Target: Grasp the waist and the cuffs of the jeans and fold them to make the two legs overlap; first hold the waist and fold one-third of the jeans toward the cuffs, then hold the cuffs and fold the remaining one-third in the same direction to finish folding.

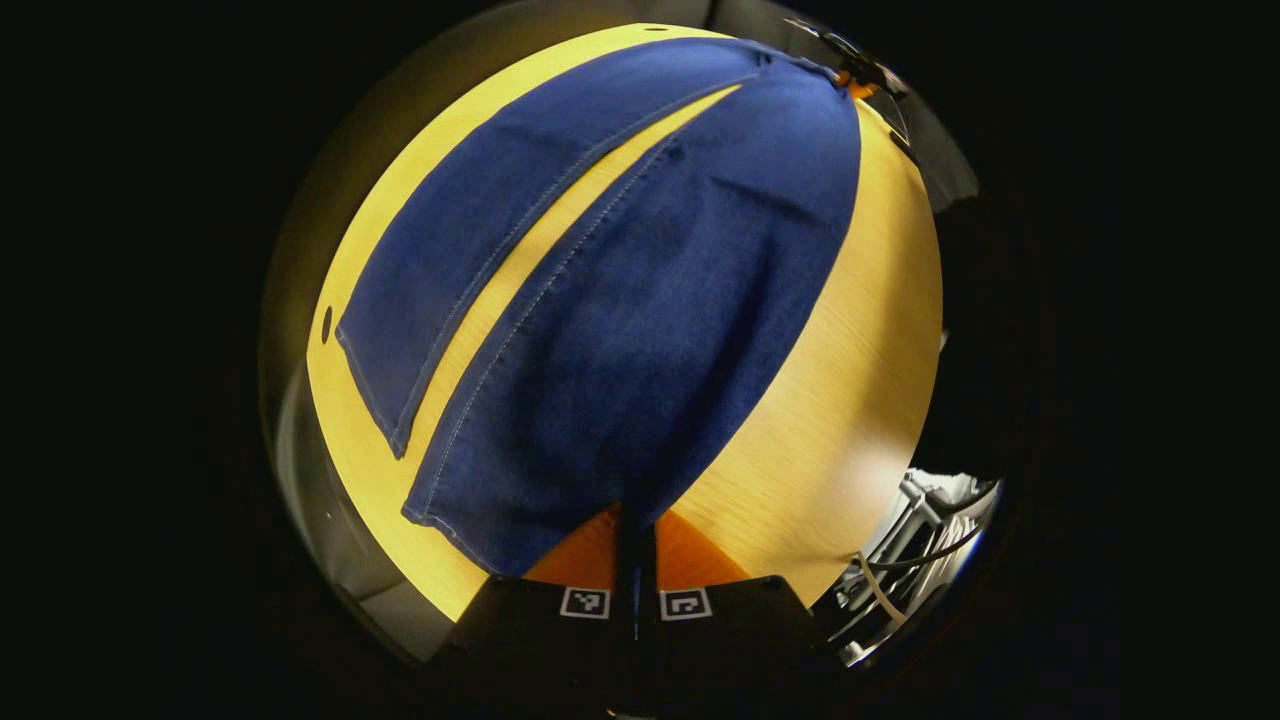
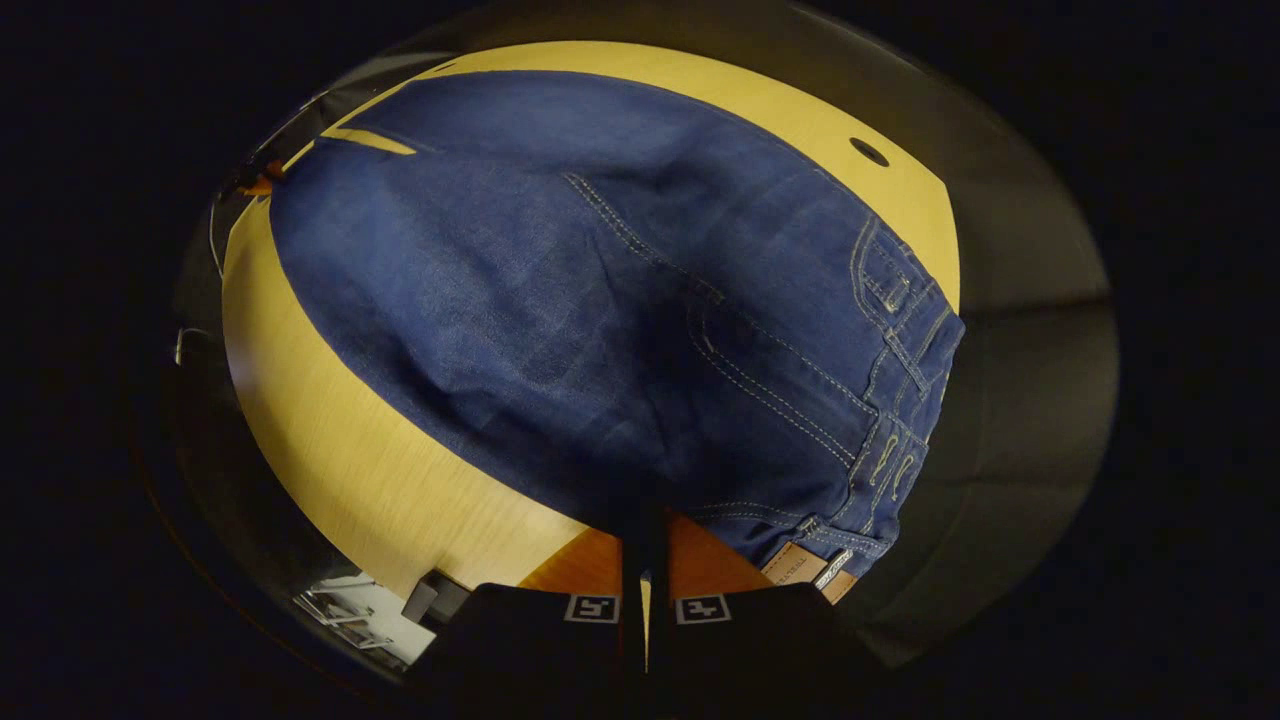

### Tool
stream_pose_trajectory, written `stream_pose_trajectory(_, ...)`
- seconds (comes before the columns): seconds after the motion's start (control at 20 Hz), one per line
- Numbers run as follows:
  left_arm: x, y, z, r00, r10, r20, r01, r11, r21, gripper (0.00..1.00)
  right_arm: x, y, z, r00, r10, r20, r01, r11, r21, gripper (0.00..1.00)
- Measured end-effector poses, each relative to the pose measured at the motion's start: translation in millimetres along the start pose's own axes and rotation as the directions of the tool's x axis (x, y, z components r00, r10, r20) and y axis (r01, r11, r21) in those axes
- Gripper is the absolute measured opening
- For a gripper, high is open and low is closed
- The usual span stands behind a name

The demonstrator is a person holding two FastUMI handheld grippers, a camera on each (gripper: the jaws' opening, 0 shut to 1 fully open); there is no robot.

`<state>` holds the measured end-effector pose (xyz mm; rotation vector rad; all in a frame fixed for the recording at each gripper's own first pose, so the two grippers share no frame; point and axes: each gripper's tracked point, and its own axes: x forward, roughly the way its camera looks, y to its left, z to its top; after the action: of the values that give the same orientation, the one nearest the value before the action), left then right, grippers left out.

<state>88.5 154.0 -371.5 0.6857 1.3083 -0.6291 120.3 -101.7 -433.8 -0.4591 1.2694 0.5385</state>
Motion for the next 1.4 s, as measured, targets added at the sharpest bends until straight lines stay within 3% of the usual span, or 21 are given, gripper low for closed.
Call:
stream_pose_trajectory(0.2,-13,2,2,0.999,0.004,0.034,-0.003,0.999,-0.046,0.02,-10,0,4,0.998,-0.023,0.063,0.017,0.995,0.097,0.05)
stream_pose_trajectory(0.35,-34,9,8,0.998,-0.007,0.055,0.010,0.999,-0.046,0.02,-34,-1,24,0.985,-0.024,0.168,-0.017,0.971,0.239,0.05)
stream_pose_trajectory(0.4,-41,15,12,0.998,-0.006,0.064,0.009,0.999,-0.049,0.02,-44,-5,34,0.975,-0.028,0.221,-0.038,0.957,0.288,0.10)
stream_pose_trajectory(0.5,-55,27,26,0.995,0.011,0.095,-0.005,0.998,-0.066,0.02,-69,-14,53,0.949,-0.060,0.309,-0.063,0.925,0.374,0.05)
stream_pose_trajectory(0.7,-86,63,55,0.987,0.057,0.152,-0.038,0.991,-0.126,0.02,-111,-51,106,0.893,-0.154,0.423,-0.034,0.914,0.404,0.05)
stream_pose_trajectory(0.9,-107,119,95,0.978,0.103,0.183,-0.066,0.978,-0.198,0.02,-107,-92,160,0.868,-0.214,0.447,0.024,0.919,0.393,0.05)
stream_pose_trajectory(1.05,-101,154,114,0.982,0.088,0.166,-0.042,0.964,-0.263,0.01,-94,-114,189,0.863,-0.246,0.441,0.045,0.907,0.418,0.05)
stream_pose_trajectory(1.4,-15,214,136,0.998,0.046,0.047,-0.025,0.928,-0.371,0.02,-10,-144,238,0.887,-0.318,0.333,0.124,0.861,0.493,0.05)
